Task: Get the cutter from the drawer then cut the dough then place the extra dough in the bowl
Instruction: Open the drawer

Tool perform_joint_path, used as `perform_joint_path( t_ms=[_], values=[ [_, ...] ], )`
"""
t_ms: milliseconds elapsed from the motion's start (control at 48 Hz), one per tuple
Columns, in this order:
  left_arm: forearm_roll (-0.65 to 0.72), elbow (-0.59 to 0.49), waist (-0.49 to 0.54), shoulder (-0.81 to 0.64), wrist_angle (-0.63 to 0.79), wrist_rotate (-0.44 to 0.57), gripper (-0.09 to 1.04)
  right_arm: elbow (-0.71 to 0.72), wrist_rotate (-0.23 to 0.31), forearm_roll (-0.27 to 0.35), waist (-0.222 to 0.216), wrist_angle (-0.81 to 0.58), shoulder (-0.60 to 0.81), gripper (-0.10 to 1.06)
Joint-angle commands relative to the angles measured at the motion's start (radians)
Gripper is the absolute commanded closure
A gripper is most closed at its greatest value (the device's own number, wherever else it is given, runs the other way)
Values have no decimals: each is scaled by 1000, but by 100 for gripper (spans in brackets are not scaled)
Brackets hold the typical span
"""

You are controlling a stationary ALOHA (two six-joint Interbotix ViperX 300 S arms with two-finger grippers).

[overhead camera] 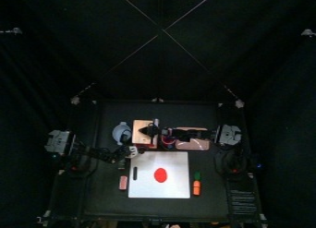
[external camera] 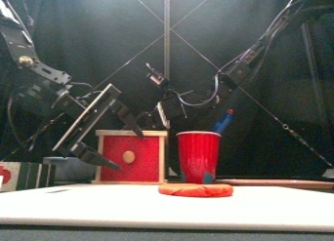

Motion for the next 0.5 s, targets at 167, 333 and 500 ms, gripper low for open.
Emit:
perform_joint_path(
  t_ms=[167,333,500],
  values=[
    [-20,-21,14,15,-9,5,9,-12,-2,0,6,2,-15,98],
    [-34,-11,12,28,-9,6,11,-11,2,0,14,2,-15,98],
    [-38,-8,12,31,-21,9,11,-6,3,3,17,3,-15,98]
  ],
)
